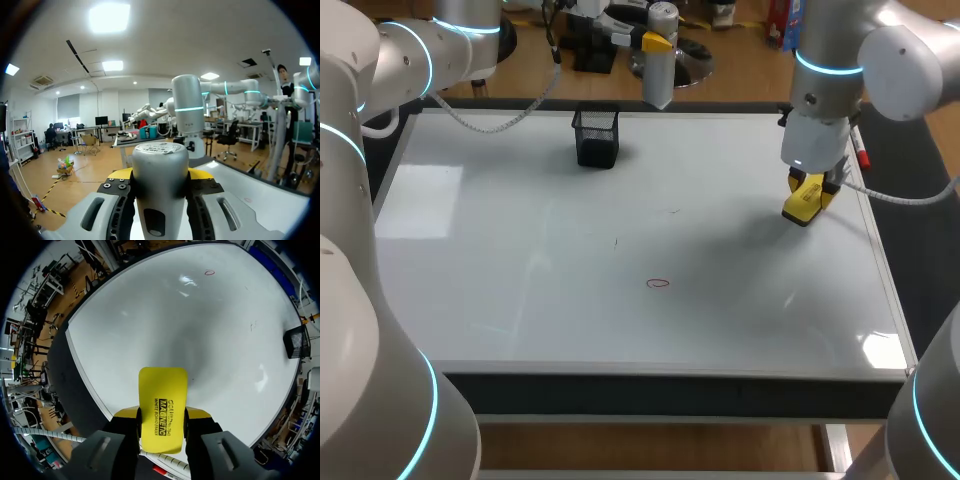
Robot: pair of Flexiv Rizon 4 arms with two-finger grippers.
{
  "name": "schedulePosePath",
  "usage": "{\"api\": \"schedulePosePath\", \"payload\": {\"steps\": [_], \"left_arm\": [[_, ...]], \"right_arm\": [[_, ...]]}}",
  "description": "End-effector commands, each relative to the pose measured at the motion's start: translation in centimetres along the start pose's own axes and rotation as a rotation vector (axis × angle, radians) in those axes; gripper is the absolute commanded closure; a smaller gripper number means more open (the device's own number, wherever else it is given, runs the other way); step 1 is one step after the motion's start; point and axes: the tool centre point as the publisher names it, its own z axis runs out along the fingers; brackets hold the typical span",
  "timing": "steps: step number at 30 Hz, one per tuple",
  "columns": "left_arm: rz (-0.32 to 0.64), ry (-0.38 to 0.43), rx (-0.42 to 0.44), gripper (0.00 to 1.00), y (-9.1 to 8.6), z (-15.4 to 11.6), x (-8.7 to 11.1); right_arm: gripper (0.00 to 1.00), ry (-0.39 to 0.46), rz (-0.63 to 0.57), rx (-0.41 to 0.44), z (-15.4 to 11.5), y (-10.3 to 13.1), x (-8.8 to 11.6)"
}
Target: Pick up the inspection probe, press it on each red-marked spot on the whiteboard one by one, put down the probe, pick up the eraser, and wipe off all the red marks.
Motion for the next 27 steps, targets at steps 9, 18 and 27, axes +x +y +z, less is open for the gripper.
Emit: {"api": "schedulePosePath", "payload": {"steps": [9,18,27], "left_arm": [[-0.002,0.078,0.006,1.0,0.2,-0.2,-0.7],[0.032,0.14,-0.014,1.0,-0.5,0.5,1.3],[0.051,0.215,-0.033,1.0,-1.8,0.8,5.9]], "right_arm": [[1.0,0.004,-0.001,0.002,-0.1,-0.1,0.0],[1.0,0.004,-0.001,0.002,-0.1,-0.1,0.0],[1.0,0.004,-0.001,0.002,-0.1,-0.1,0.0]]}}
